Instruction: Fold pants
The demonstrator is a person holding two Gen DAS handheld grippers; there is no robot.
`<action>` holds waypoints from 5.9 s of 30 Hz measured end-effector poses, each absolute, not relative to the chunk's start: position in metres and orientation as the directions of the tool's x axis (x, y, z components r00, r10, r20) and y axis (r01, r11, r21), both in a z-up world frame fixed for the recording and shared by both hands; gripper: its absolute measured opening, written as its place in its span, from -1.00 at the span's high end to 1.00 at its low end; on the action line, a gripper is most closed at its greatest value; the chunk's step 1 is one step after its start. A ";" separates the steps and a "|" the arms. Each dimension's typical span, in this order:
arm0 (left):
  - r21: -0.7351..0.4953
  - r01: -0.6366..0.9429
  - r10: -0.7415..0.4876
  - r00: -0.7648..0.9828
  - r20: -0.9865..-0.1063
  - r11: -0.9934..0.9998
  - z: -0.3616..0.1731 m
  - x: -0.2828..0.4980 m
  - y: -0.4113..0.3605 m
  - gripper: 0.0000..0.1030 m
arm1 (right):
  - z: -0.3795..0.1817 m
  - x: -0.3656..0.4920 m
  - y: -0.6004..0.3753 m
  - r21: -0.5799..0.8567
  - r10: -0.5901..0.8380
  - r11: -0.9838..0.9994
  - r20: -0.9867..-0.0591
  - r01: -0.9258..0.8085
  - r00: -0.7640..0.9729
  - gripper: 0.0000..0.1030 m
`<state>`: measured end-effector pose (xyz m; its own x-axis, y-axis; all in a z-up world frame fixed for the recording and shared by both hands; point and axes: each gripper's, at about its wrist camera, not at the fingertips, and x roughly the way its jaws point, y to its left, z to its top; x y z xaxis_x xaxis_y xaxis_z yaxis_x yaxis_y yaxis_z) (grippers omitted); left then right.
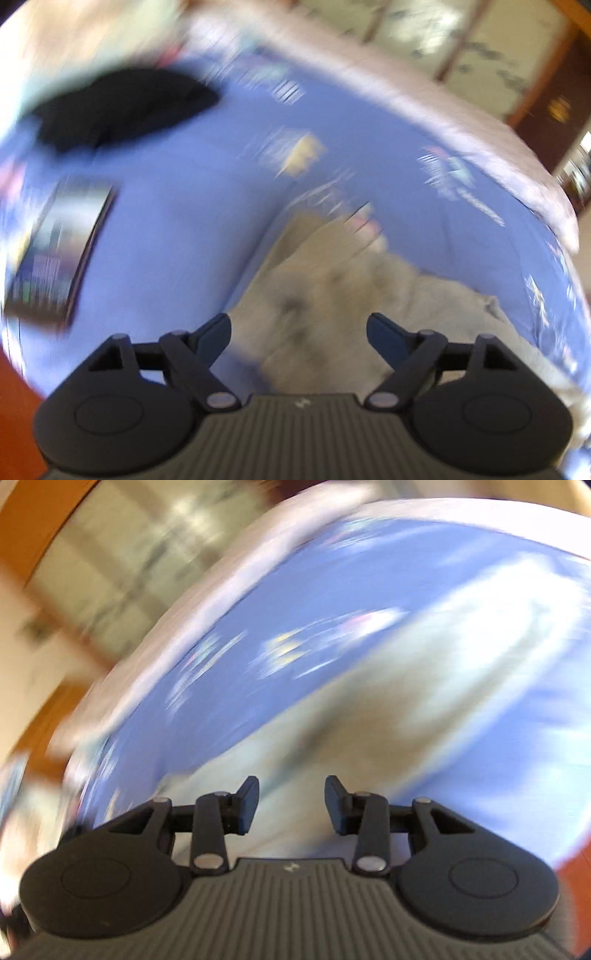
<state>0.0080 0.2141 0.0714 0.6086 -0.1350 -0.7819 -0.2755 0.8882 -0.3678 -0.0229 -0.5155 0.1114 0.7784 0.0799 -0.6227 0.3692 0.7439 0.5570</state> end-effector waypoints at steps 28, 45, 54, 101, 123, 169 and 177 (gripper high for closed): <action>-0.692 -0.396 -0.413 0.588 -0.696 0.603 -0.001 0.051 0.212 0.42 | 0.088 -0.096 -0.681 0.682 -0.237 0.408 -0.563 0.607 0.792 0.07; -0.624 -0.358 -0.306 0.637 -0.707 0.695 0.052 0.047 0.217 0.55 | 0.122 -0.074 -0.685 0.714 -0.248 0.466 -0.461 0.523 0.852 0.77; -0.528 -0.457 -0.218 0.572 -0.791 0.716 0.036 0.051 0.244 0.47 | 0.113 -0.091 -0.651 0.656 -0.269 0.474 -0.528 0.588 0.806 0.77; -0.532 0.225 -0.577 0.280 -0.767 0.816 0.057 0.079 -0.045 0.66 | 0.119 -0.011 -0.337 0.059 0.212 0.973 -0.608 -0.223 0.765 0.23; -0.362 0.198 -0.412 0.463 -0.785 0.911 0.041 0.052 -0.006 0.62 | 0.094 -0.034 -0.455 0.426 0.085 0.859 -0.664 0.283 0.743 0.38; -0.185 0.248 -0.293 0.533 -0.794 0.951 0.037 0.040 -0.021 0.36 | 0.087 -0.037 -0.475 0.600 0.215 0.763 -0.588 0.242 0.780 -0.32; -0.173 0.249 -0.285 0.539 -0.792 0.953 0.036 0.038 -0.021 0.32 | 0.086 -0.033 -0.466 0.572 0.184 0.779 -0.598 0.255 0.780 -0.36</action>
<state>0.0385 -0.0212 0.0363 0.5393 -0.2849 -0.7925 0.2494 0.9528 -0.1728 -0.0326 -0.4663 0.0858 0.7801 0.1837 -0.5981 0.2555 0.7791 0.5724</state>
